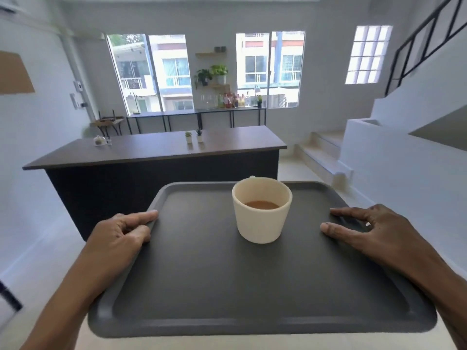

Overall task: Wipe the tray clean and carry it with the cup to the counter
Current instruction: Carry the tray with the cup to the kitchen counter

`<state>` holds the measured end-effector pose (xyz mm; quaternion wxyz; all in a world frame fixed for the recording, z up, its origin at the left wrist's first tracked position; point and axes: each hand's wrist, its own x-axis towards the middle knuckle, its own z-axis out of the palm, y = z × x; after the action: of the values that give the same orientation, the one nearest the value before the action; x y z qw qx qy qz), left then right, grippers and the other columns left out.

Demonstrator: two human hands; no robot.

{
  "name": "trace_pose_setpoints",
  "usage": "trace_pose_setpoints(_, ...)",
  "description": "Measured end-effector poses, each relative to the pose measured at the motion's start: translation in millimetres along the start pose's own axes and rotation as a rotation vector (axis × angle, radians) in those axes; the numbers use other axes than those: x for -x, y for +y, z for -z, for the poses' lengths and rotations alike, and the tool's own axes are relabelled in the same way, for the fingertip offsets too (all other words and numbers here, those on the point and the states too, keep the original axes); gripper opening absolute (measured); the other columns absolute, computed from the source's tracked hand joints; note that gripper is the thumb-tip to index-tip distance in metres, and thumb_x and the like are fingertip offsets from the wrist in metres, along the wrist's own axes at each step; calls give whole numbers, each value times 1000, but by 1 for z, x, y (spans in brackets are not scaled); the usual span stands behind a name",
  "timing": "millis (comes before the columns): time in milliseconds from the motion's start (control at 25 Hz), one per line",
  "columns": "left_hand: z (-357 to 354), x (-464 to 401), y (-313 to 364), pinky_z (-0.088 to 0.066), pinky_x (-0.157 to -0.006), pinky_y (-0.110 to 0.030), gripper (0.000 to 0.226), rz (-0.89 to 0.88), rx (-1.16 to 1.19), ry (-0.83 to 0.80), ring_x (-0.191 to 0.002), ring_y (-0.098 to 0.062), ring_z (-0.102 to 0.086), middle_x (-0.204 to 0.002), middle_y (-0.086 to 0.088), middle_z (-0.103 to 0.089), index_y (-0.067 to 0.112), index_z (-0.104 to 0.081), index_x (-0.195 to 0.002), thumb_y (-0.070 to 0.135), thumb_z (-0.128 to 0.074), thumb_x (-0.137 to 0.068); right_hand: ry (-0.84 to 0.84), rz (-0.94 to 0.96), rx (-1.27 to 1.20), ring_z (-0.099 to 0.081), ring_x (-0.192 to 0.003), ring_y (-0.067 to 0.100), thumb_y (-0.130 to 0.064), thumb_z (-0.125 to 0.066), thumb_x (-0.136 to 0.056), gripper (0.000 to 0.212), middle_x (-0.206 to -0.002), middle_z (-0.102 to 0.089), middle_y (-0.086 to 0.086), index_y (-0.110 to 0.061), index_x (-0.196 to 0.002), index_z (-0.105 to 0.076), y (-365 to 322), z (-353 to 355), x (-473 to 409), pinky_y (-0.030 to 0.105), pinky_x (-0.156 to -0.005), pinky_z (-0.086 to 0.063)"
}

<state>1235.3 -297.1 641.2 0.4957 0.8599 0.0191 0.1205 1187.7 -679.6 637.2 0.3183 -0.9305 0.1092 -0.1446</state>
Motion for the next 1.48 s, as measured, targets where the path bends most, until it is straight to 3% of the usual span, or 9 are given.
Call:
trace_pose_setpoints(320,-65,-221,-19,-43,-61,-4,35,-7,-63,71,-81,-11,-57,-107,-6,-62,23,-72,-120,6,-56,-95,7,56,-35,-55,-90,15,-70,-65,-64,58,-93,-56,-2,-43,-115,-69,-10,-87,-238,29,-75,-37)
trace_pose_setpoints(480,-122,-327,-36,-45,-63,-9,35,9,-73,111,-87,-22,-61,-102,-6,-61,27,-72,-119,7,-56,-94,11,121,-51,-55,-89,16,-66,-69,-66,56,-92,-54,-3,-40,-116,-70,4,-124,-365,29,-74,-38)
trace_pose_setpoints(640,-170,-430,-43,-45,-63,-14,37,31,-66,139,-86,-31,-62,-101,-11,-60,32,-71,-117,7,-57,-93,-3,183,-59,-54,-88,17,-58,-74,-71,55,-93,-51,-3,-34,-120,-69,4,-152,-495,16,-64,-35)
trace_pose_setpoints(720,-191,-485,-50,-43,-58,-10,37,34,-87,150,-84,-33,-61,-99,-12,-59,31,-70,-118,7,-58,-93,-12,193,-48,-54,-88,18,-57,-74,-71,55,-94,-52,-1,-33,-121,-69,2,-169,-557,12,-64,-33)
trace_pose_setpoints(800,-209,-538,-56,-44,-57,-8,37,31,-94,158,-83,-32,-61,-97,-10,-58,29,-70,-120,8,-58,-93,-8,214,-56,-53,-86,18,-55,-74,-72,55,-94,-52,1,-31,-120,-70,1,-191,-612,9,-65,-31)
trace_pose_setpoints(1000,-256,-681,-94,-47,-63,-9,37,17,-118,148,-82,-25,-62,-97,-5,-58,25,-69,-125,9,-57,-93,7,199,-35,-52,-87,18,-54,-74,-72,54,-95,-53,2,-30,-120,-70,8,-268,-739,25,-76,-35)
trace_pose_setpoints(1280,-317,-866,-156,-40,-61,-5,40,33,-147,80,-71,-10,-57,-88,2,-55,19,-68,-126,5,-59,-90,-19,93,-34,-52,-80,12,-52,-76,-73,54,-89,-47,-4,-29,-120,-70,9,-382,-895,20,-68,-38)
trace_pose_setpoints(1480,-364,-958,-209,-41,-64,-4,42,75,-205,53,-73,-8,-59,-89,0,-55,17,-68,-127,4,-60,-88,-39,66,-43,-54,-78,7,-46,-81,-71,51,-88,-47,-5,-25,-118,-72,20,-464,-986,25,-78,-42)
